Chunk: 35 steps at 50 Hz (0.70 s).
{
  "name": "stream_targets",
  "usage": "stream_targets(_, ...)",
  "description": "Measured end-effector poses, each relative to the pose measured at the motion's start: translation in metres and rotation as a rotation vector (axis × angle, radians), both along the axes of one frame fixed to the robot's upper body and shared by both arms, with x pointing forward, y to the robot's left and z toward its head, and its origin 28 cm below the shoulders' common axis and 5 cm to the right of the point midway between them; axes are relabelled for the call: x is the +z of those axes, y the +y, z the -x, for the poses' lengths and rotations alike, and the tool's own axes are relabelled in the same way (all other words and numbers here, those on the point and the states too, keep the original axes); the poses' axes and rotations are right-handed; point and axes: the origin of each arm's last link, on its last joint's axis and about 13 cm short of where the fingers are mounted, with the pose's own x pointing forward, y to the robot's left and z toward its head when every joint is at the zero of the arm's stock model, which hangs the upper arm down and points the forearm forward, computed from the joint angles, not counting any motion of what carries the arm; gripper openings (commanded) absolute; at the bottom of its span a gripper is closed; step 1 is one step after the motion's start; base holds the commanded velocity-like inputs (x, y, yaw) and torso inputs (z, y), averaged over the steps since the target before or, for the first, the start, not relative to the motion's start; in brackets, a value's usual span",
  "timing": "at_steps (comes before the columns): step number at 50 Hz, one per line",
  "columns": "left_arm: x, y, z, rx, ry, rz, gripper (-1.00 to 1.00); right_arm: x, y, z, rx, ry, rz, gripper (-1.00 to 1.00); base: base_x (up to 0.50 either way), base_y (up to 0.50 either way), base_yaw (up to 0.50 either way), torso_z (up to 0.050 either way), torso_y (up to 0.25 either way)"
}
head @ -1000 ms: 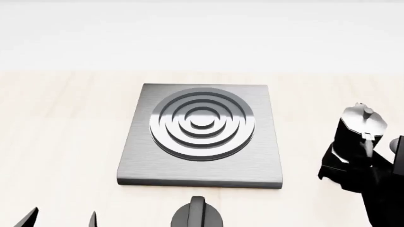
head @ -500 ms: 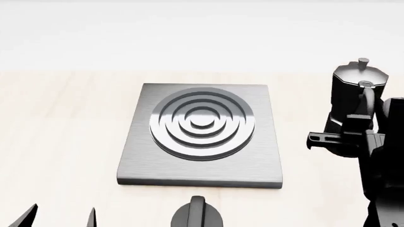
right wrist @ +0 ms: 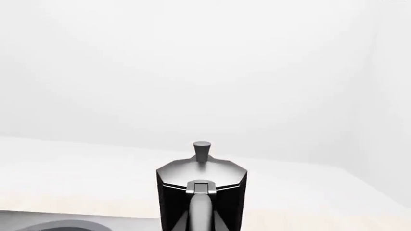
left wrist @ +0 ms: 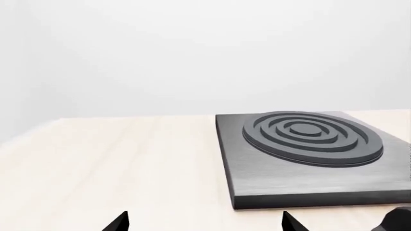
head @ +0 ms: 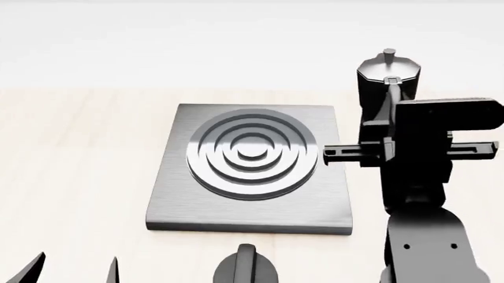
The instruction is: Put the moka pot on the stove.
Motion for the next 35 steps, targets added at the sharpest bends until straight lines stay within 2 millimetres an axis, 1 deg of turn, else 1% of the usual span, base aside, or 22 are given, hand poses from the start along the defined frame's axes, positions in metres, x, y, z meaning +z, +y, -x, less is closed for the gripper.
stream_targets(8, 0.001, 0.000, 0.000, -0.001, 0.000, -0.002, 1.00, 0.000, 0.010, -0.018, 0.014, -0.011, -0.007, -1.00, 0.00, 0.00, 0.00, 0.000, 0.001)
stream_targets(18, 0.001, -0.001, 0.000, -0.002, 0.001, -0.004, 1.00, 0.003, 0.021, -0.036, 0.030, -0.023, -0.021, -1.00, 0.00, 0.00, 0.00, 0.000, 0.001)
stream_targets(35, 0.001, -0.001, 0.000, -0.002, 0.004, -0.005, 1.00, 0.008, 0.040, -0.058, 0.079, -0.025, -0.052, -1.00, 0.00, 0.00, 0.00, 0.000, 0.001)
